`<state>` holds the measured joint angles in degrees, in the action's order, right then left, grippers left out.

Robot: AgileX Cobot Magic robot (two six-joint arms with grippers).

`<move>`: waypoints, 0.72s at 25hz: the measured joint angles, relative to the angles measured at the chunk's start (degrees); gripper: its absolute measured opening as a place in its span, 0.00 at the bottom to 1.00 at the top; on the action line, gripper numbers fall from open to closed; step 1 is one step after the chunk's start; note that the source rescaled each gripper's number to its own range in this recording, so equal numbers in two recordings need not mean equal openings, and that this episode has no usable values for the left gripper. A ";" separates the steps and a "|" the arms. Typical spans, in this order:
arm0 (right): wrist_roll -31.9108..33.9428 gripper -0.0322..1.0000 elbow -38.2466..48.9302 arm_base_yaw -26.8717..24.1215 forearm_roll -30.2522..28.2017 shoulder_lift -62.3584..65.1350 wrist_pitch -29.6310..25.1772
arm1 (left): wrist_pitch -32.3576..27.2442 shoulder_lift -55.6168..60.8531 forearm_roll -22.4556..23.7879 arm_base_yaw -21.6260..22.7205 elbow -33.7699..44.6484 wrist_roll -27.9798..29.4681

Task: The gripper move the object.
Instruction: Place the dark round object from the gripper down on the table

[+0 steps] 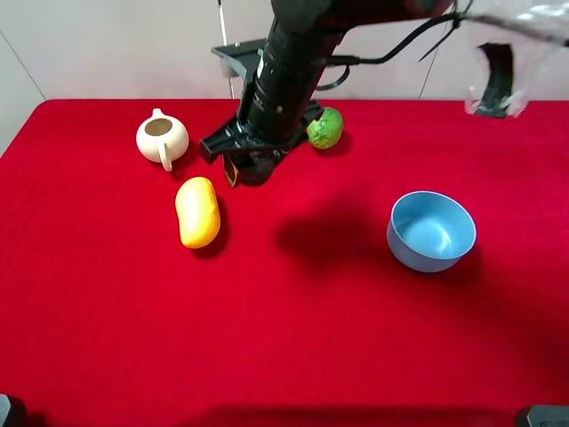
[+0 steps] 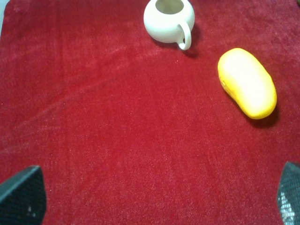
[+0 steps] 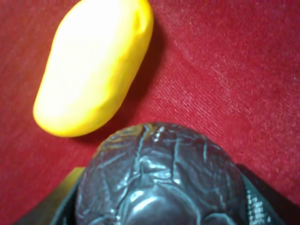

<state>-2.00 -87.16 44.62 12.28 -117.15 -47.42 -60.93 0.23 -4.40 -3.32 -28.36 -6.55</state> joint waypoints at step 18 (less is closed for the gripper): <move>0.00 0.03 0.00 0.00 -1.45 -8.84 4.59 | 0.00 0.00 0.00 0.00 0.00 0.00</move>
<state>-2.00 -87.16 44.62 10.83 -126.00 -42.83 -60.93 0.23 -4.40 -3.32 -28.36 -6.55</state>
